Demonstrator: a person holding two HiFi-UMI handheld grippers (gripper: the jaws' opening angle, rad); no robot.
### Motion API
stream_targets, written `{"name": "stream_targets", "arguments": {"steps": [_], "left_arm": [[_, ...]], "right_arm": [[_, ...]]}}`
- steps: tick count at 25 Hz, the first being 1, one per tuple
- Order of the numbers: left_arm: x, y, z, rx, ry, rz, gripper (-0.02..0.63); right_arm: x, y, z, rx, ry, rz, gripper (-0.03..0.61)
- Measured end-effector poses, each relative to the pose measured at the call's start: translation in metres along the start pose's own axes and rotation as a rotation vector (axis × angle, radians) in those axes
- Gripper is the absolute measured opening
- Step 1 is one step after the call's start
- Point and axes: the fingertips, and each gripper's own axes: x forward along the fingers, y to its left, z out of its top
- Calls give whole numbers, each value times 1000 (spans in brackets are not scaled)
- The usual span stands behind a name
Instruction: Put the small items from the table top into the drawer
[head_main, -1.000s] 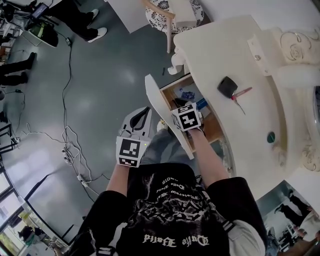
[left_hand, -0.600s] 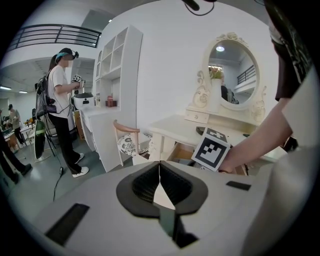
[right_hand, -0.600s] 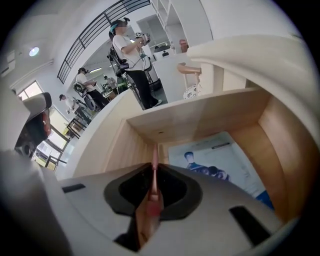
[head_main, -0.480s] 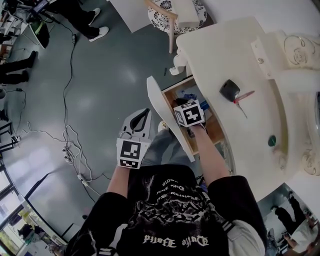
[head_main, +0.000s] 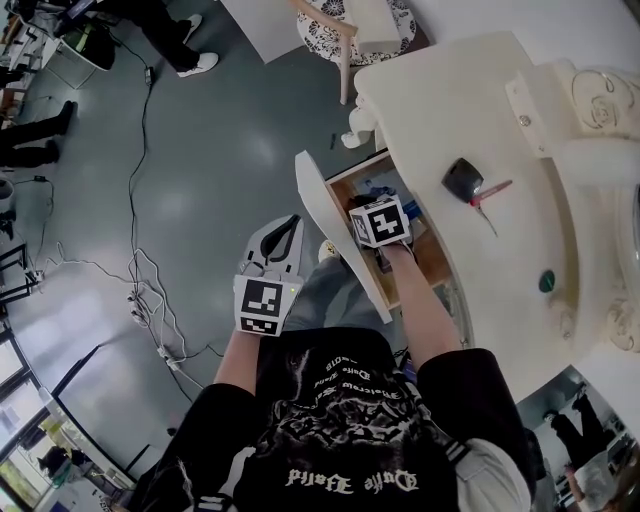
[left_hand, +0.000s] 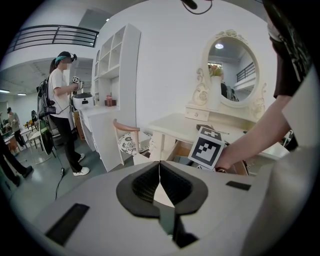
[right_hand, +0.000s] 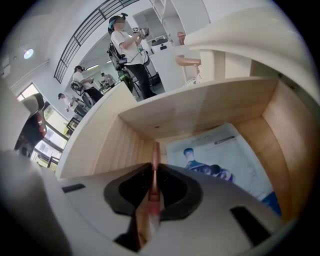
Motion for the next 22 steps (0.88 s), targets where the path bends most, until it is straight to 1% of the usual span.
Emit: {"name": "stream_targets", "arguments": {"steps": [3,8,12,19,22], "left_arm": [[-1,1,0,2,2,0,15],[-2,1,0,5,-1,-5,15],[-1,0,5,11,-13,-13,15],[-2,-6,15,6,-48,-34,15],[-3,-9,15,4,-53,-44,15]], "right_arm": [[-1,1,2,3,-5,10,55],[-3,6,2,44,-12,46,81],[-10,6,1,41,-22,23,81],[-43,7,6,35,-122,-14,81],[-63,9,13,58,-181,-19,81]]}}
